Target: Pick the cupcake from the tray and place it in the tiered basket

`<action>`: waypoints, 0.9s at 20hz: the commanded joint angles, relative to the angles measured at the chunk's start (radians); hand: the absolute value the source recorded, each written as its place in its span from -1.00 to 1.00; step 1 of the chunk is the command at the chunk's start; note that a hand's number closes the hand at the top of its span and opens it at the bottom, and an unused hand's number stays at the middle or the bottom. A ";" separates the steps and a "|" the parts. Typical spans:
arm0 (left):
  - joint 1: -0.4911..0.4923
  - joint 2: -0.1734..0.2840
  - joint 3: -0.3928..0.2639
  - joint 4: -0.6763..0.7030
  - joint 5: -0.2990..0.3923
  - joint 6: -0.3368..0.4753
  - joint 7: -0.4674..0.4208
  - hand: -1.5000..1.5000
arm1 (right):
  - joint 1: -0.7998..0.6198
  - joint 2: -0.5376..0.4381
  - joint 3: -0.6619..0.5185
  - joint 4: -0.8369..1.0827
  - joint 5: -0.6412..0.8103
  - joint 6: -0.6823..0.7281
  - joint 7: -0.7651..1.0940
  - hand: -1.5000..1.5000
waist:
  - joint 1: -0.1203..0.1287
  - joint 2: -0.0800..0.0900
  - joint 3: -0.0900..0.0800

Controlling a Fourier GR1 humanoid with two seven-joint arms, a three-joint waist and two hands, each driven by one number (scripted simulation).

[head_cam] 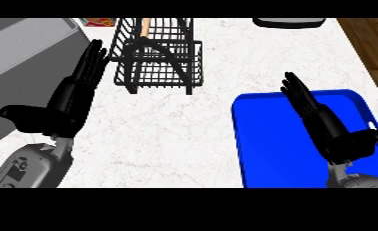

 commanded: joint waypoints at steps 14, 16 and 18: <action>0.136 -0.123 -0.117 0.243 -0.072 -0.095 -0.140 0.00 | -0.255 0.139 -0.296 0.397 0.271 -0.669 -0.139 -1.00 | 0.022 0.013 0.031; 0.093 -0.092 -0.054 0.310 -0.032 -0.167 -0.155 0.00 | -0.288 -0.004 -0.291 0.355 0.314 -0.620 0.016 -1.00 | 0.011 0.011 0.029; 0.104 -0.109 -0.081 0.245 -0.056 -0.111 -0.105 0.00 | -0.259 -0.031 -0.185 0.281 0.446 -0.650 0.183 -1.00 | 0.009 0.004 0.028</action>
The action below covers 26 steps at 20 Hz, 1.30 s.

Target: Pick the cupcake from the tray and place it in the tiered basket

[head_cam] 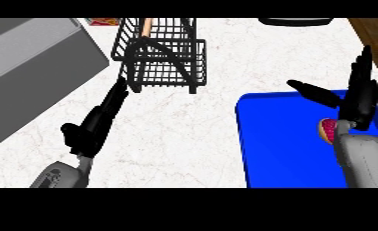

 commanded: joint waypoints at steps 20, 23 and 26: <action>0.007 0.012 0.044 0.035 0.007 -0.067 -0.022 0.00 | -0.184 -0.403 0.367 -0.363 0.140 0.884 1.313 -1.00 | -0.003 -0.011 -0.001; -0.035 -0.059 0.025 0.126 -0.035 -0.040 -0.050 0.00 | -0.205 -0.426 0.354 -0.354 0.128 0.889 1.327 -1.00 | -0.009 -0.005 -0.001; -0.022 -0.042 0.051 0.090 -0.018 -0.047 -0.035 0.00 | -0.153 -0.410 0.394 -0.348 0.250 0.784 1.327 -1.00 | -0.004 -0.006 0.000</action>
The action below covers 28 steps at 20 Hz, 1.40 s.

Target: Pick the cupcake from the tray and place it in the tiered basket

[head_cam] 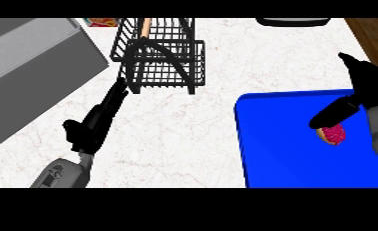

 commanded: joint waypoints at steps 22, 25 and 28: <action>0.047 -0.051 0.020 -0.048 -0.058 -0.015 0.024 0.00 | 0.196 0.123 -0.024 0.079 0.175 -0.022 0.188 -1.00 | 0.001 0.000 0.002; -0.008 -0.092 0.033 -0.004 -0.081 0.007 0.031 0.00 | 0.201 0.139 -0.055 0.139 0.191 -0.025 0.117 -1.00 | 0.001 0.004 0.003; -0.023 -0.076 0.065 0.007 -0.072 -0.033 0.039 0.00 | 0.239 0.169 -0.059 0.108 0.217 -0.027 0.114 -1.00 | 0.000 0.004 0.002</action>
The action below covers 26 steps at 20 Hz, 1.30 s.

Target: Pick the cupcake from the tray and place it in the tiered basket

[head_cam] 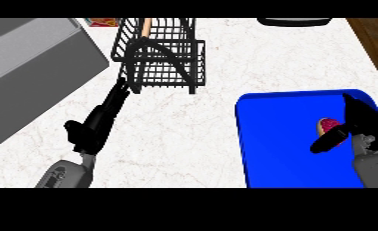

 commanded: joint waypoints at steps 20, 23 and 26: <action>-0.019 -0.085 0.126 0.020 -0.108 -0.111 0.033 0.00 | -0.028 0.184 -0.131 0.181 0.251 -0.101 -0.226 1.00 | 0.004 0.002 0.000; 0.054 -0.099 0.112 -0.061 -0.138 -0.101 0.057 0.00 | -0.031 0.169 -0.169 0.229 0.269 -0.105 -0.291 1.00 | 0.005 0.002 0.000; 0.025 -0.120 0.135 0.020 -0.168 -0.113 0.011 0.00 | -0.037 0.167 -0.192 0.188 0.285 -0.085 -0.273 1.00 | 0.003 0.002 0.000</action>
